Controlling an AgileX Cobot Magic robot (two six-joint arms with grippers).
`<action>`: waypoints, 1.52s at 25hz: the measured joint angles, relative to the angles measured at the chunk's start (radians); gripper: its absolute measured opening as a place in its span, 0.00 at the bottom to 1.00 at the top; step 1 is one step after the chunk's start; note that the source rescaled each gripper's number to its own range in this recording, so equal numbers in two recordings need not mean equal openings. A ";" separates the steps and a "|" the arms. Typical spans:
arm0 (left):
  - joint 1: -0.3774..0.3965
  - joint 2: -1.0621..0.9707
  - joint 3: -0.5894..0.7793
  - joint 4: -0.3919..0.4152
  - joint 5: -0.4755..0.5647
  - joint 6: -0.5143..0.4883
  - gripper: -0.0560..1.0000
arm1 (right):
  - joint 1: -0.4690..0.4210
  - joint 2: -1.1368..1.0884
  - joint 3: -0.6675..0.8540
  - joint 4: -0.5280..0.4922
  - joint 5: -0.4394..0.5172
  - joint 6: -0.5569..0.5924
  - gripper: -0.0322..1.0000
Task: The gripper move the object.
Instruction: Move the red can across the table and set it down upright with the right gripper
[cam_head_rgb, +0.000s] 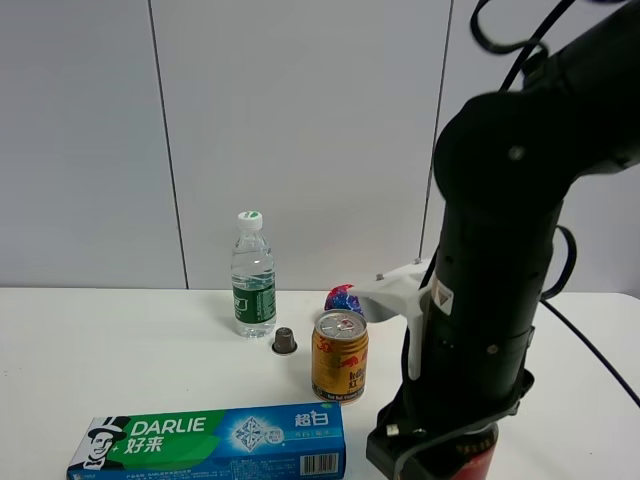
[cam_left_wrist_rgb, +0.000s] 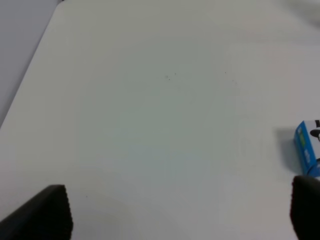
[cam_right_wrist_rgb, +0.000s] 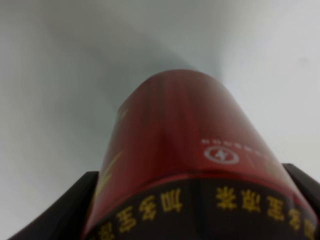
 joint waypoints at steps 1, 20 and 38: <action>0.000 0.000 0.000 0.000 0.000 0.000 1.00 | 0.000 -0.022 0.000 0.000 0.020 0.000 0.04; 0.000 0.000 0.000 0.000 0.000 0.000 1.00 | 0.000 -0.003 -0.619 0.026 0.207 -0.077 0.03; 0.000 0.000 0.000 0.000 0.000 0.000 1.00 | 0.000 0.335 -0.714 0.031 0.010 -0.105 0.03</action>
